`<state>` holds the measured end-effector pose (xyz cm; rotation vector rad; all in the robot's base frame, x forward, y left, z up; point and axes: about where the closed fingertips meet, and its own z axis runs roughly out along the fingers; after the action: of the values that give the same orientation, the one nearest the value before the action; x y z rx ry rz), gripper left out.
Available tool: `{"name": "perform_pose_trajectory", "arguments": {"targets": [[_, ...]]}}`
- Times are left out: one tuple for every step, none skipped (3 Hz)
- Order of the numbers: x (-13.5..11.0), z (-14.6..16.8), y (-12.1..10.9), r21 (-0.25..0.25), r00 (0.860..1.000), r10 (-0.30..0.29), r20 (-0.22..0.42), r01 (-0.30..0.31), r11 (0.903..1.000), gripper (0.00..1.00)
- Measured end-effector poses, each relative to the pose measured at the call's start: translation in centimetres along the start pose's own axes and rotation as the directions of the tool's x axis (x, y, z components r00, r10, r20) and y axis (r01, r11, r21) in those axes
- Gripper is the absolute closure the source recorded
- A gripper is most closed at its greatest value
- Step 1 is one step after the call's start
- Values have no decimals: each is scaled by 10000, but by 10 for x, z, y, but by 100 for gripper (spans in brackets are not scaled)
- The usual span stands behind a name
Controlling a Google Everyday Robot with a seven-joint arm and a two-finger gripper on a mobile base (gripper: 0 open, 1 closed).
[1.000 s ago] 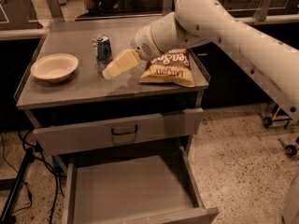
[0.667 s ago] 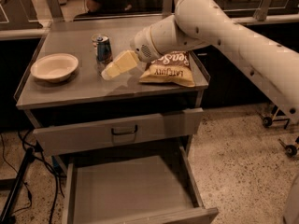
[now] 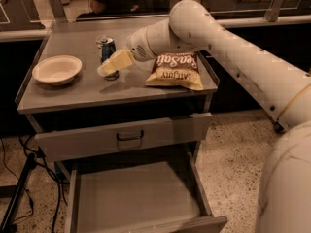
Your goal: Place redbull can into middle drawer
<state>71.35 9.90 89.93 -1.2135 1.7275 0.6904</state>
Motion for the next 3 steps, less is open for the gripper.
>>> {"name": "perform_pose_trajectory", "arguments": {"targets": [[-11,19,-13,-19,9996,-176,238,176,9998,0],[-16,34,-22,-102,9988,-247,420,252,9996,0],[-13,53,-21,-375,9987,-62,515,81,9993,0]]}}
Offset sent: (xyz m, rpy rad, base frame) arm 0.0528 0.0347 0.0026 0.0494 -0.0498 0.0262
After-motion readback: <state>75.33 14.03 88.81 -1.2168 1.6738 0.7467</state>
